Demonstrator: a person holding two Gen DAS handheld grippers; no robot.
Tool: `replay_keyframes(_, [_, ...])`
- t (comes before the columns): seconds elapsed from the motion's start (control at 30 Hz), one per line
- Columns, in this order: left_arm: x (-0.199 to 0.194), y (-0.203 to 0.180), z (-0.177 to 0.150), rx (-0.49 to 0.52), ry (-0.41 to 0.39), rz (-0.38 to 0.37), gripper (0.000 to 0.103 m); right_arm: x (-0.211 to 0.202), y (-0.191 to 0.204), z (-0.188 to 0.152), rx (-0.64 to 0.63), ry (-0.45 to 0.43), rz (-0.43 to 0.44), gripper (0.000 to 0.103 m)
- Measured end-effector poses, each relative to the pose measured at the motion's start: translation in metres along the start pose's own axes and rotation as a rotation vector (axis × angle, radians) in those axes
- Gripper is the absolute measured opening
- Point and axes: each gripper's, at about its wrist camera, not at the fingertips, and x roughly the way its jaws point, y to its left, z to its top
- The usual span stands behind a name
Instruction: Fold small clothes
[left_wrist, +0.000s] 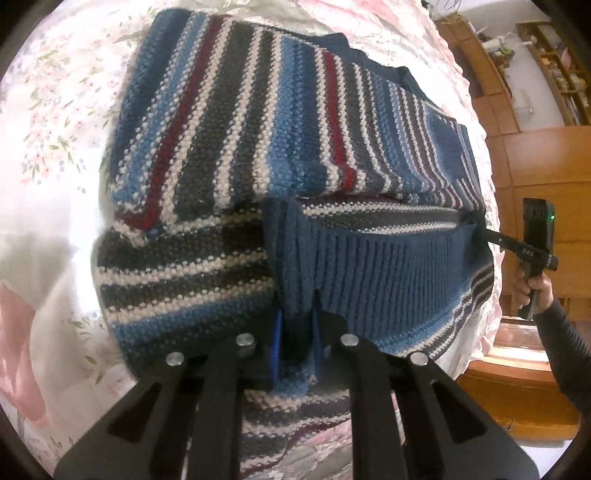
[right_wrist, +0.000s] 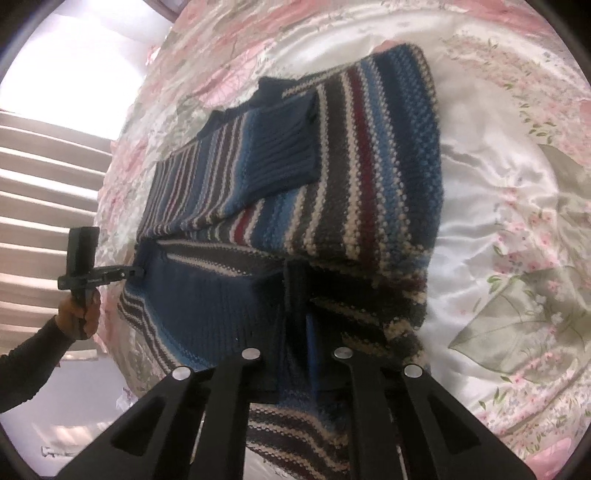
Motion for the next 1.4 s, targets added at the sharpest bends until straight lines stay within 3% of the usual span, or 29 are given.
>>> replay_keyframes(0.43, [-0.087, -0.027, -0.005, 0.012, -0.180, -0.065, 0.010, -0.071, 0.030, 0.005, -0.011, -0.146, -0.018, 0.008])
replay_keyframes(0.8, [-0.138, -0.039, 0.046, 0.020, -0.284, -0.091, 0.010, -0.110, 0.066, 0.077, -0.058, -0.248, -0.022, 0.008])
replay_keyframes(1.13, [-0.132, -0.029, 0.131, -0.006, -0.289, -0.089, 0.010, -0.094, 0.044, 0.148, -0.002, -0.263, -0.054, 0.008])
replay_keyframes(1.4, [-0.086, -0.009, 0.183, -0.050, -0.226, -0.026, 0.010, -0.044, 0.018, 0.189, 0.026, -0.208, -0.133, 0.008])
